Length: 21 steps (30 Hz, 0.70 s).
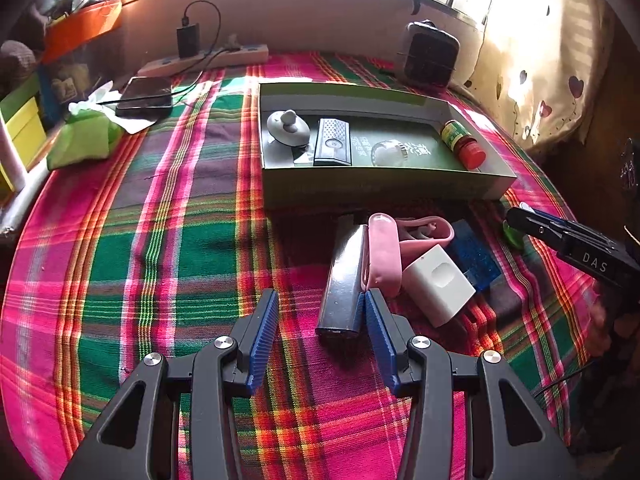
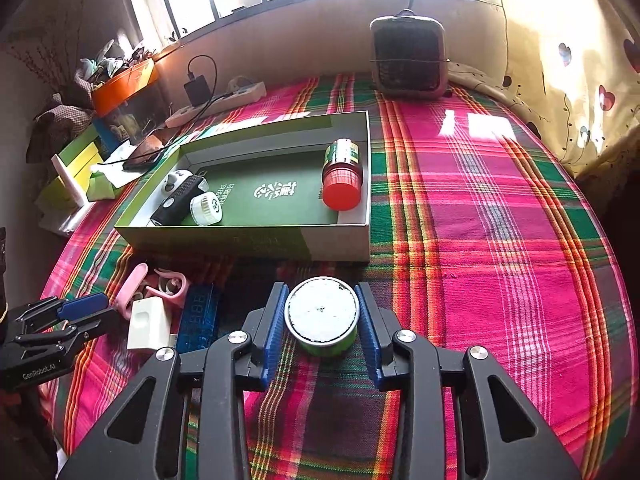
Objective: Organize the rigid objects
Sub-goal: 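Close the right tool on the green tape roll while the left tool reaches the silver bar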
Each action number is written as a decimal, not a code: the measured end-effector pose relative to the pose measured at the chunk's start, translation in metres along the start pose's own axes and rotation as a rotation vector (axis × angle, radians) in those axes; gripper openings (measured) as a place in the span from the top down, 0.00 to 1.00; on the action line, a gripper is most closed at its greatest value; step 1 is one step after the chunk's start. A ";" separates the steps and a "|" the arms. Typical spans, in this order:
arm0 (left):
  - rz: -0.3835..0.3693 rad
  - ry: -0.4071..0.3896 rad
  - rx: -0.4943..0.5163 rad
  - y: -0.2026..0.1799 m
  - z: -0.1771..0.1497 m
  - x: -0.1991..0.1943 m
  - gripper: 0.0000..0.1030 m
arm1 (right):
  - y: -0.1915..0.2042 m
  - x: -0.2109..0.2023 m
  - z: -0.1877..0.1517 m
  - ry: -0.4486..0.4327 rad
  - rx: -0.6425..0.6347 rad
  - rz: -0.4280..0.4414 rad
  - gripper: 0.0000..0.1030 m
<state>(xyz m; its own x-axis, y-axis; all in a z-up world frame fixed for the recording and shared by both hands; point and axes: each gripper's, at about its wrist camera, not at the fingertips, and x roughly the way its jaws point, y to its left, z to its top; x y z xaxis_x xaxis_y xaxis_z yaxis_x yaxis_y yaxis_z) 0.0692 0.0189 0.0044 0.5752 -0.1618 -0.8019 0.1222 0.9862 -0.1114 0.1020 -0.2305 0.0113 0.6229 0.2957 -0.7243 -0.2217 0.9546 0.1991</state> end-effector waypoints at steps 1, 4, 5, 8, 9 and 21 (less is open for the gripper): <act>0.007 0.000 0.002 0.001 0.001 0.001 0.58 | -0.001 0.000 0.000 0.000 0.002 0.002 0.66; 0.052 0.004 0.027 0.001 0.005 0.004 0.58 | -0.002 -0.001 -0.001 -0.001 0.005 0.006 0.66; 0.072 0.004 0.033 0.001 0.006 0.005 0.57 | -0.002 -0.001 -0.001 -0.001 0.007 0.006 0.66; 0.114 -0.001 0.059 0.001 0.009 0.009 0.57 | -0.002 -0.001 -0.001 -0.003 0.009 0.009 0.66; 0.113 -0.002 0.060 0.002 0.012 0.011 0.56 | -0.002 -0.001 -0.001 -0.003 0.009 0.010 0.66; 0.060 0.000 0.149 0.003 0.031 0.025 0.49 | -0.004 0.001 -0.001 0.004 0.017 0.016 0.66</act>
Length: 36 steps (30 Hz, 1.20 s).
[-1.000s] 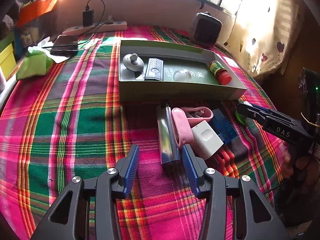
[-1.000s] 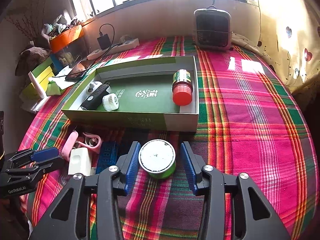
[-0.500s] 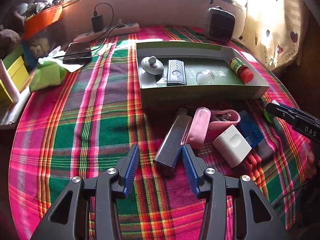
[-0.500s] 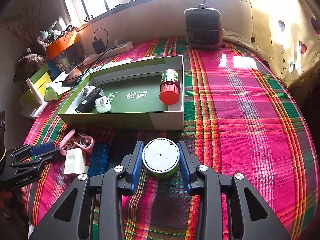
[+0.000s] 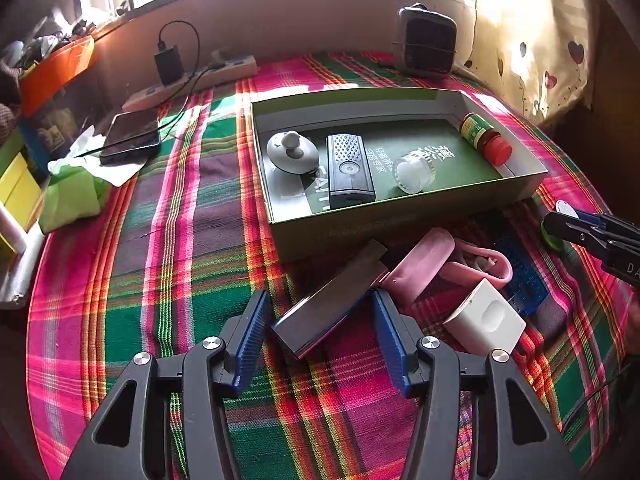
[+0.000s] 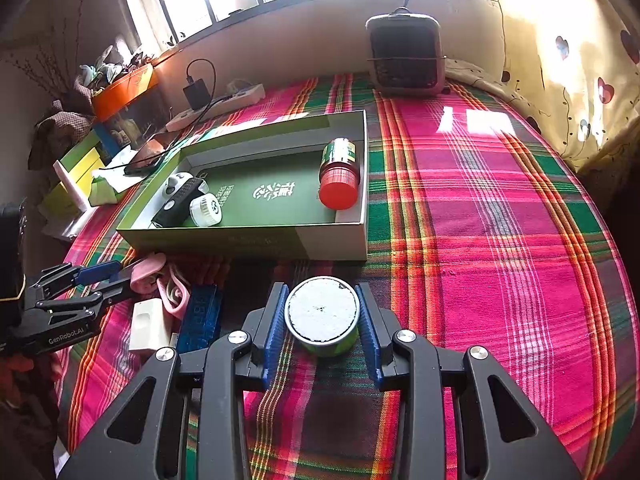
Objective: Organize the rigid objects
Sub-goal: 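Close the right tool on the green tape roll while the left tool reaches the silver bar, then close the left tool on the silver-black bar while the right tool holds the tape roll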
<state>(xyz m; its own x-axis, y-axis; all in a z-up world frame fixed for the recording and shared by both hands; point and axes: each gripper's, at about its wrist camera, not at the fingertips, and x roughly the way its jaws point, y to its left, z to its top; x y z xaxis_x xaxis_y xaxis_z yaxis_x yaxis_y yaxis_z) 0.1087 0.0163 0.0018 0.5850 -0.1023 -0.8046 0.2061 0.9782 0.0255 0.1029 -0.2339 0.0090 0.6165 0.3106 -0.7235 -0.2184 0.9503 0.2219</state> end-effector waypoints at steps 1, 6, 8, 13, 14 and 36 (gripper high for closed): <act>-0.004 -0.004 0.016 -0.001 0.001 0.001 0.49 | 0.000 0.002 0.000 0.007 -0.001 -0.001 0.66; -0.029 -0.006 0.030 -0.002 -0.001 -0.001 0.49 | -0.002 0.005 0.000 0.017 0.013 -0.001 0.66; -0.046 -0.008 0.044 -0.007 -0.006 -0.005 0.49 | -0.002 0.005 0.000 0.017 0.015 -0.001 0.66; -0.073 -0.007 0.076 -0.017 -0.014 -0.011 0.49 | -0.002 0.005 0.000 0.017 0.015 -0.001 0.66; -0.067 -0.009 0.078 -0.016 -0.012 -0.009 0.49 | -0.002 0.005 0.000 0.017 0.015 -0.001 0.66; -0.068 -0.032 0.060 -0.009 -0.002 -0.003 0.72 | -0.003 0.007 -0.001 0.024 0.023 -0.011 0.66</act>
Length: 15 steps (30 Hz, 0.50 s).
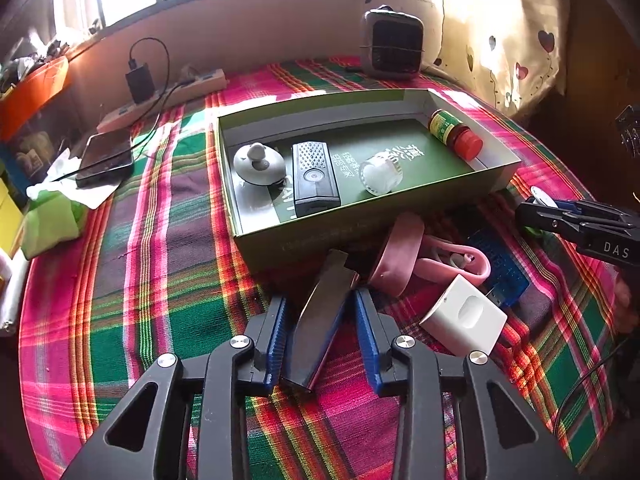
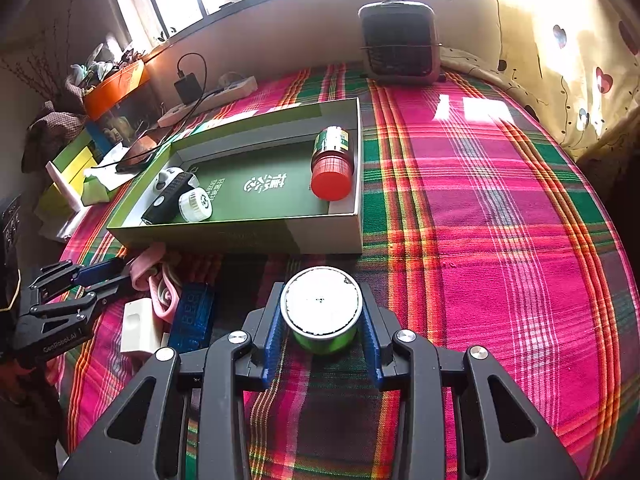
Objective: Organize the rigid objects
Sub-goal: 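Close the left tool on the silver-black bar while the right tool holds the tape roll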
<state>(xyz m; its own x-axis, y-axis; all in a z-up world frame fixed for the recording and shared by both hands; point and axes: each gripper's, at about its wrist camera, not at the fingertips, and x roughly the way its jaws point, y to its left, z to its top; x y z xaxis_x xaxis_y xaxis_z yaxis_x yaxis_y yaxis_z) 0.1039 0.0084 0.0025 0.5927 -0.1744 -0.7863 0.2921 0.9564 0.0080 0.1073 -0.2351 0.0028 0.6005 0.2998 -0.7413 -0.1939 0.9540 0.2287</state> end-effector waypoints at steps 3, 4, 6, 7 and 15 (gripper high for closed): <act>0.000 -0.003 -0.025 0.004 -0.002 -0.002 0.79 | 0.000 0.000 0.000 0.000 0.000 0.000 0.66; -0.006 -0.003 -0.033 0.006 -0.003 -0.003 0.79 | 0.000 0.000 0.000 0.000 0.000 0.000 0.66; -0.012 -0.006 -0.050 0.008 -0.005 -0.004 0.79 | 0.000 0.000 0.000 0.000 0.000 0.001 0.66; -0.009 -0.007 -0.054 0.009 -0.005 -0.004 0.79 | 0.000 0.000 0.000 0.000 0.000 0.000 0.66; 0.011 -0.010 -0.068 0.010 -0.007 -0.006 0.79 | 0.000 -0.001 0.000 0.000 -0.002 0.001 0.67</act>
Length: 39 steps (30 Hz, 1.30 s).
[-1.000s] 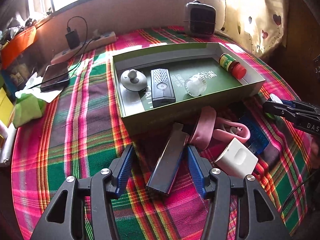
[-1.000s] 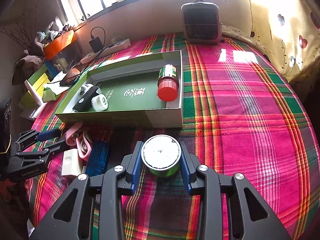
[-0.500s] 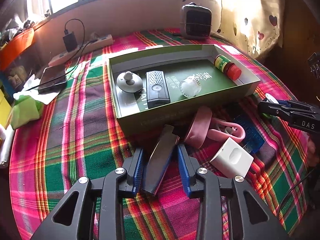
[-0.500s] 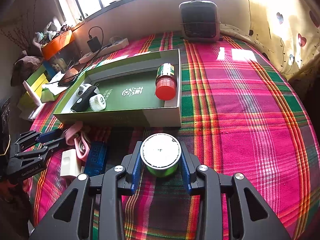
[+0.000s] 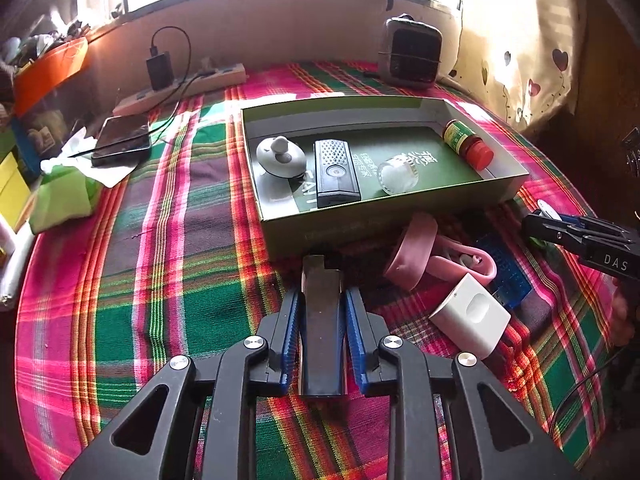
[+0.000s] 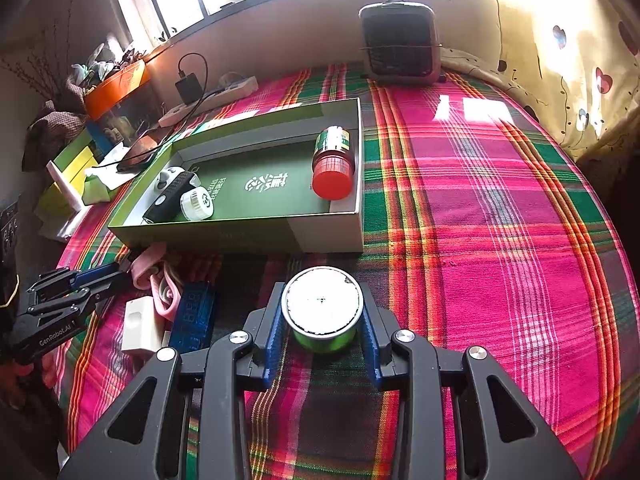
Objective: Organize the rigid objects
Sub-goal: 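Close the left tool on the silver-black bar while the right tool holds the tape roll, then carry the silver-black bar and green tape roll into the green tray with both tools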
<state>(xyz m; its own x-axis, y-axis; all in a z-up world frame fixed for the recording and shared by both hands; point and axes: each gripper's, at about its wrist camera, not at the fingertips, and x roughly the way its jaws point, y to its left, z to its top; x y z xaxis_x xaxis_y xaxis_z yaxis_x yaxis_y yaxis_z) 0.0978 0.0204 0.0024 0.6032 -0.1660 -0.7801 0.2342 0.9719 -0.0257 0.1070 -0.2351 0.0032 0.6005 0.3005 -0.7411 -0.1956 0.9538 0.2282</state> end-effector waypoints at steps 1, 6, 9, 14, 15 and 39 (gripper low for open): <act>0.004 -0.001 -0.007 0.001 0.000 -0.001 0.79 | 0.000 0.000 0.000 0.000 -0.001 0.001 0.67; 0.014 0.000 -0.024 0.005 -0.005 -0.004 0.79 | 0.003 -0.003 -0.002 -0.007 -0.005 -0.002 0.76; 0.017 -0.001 -0.027 0.005 -0.006 -0.006 0.79 | 0.005 -0.005 -0.003 -0.012 -0.007 0.000 0.81; 0.018 -0.004 -0.033 0.006 -0.008 -0.008 0.79 | 0.005 -0.005 -0.004 -0.011 -0.007 -0.006 0.81; 0.018 -0.004 -0.033 0.006 -0.008 -0.009 0.79 | 0.005 -0.006 -0.004 -0.014 -0.007 -0.006 0.82; 0.010 -0.069 -0.053 0.010 0.002 -0.040 0.79 | 0.009 -0.029 0.003 -0.090 0.005 0.046 0.82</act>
<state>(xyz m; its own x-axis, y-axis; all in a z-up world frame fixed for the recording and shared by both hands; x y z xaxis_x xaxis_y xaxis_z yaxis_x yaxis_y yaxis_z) 0.0773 0.0361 0.0347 0.6572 -0.1657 -0.7353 0.1885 0.9807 -0.0525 0.0903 -0.2347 0.0286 0.6580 0.3434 -0.6702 -0.2210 0.9389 0.2640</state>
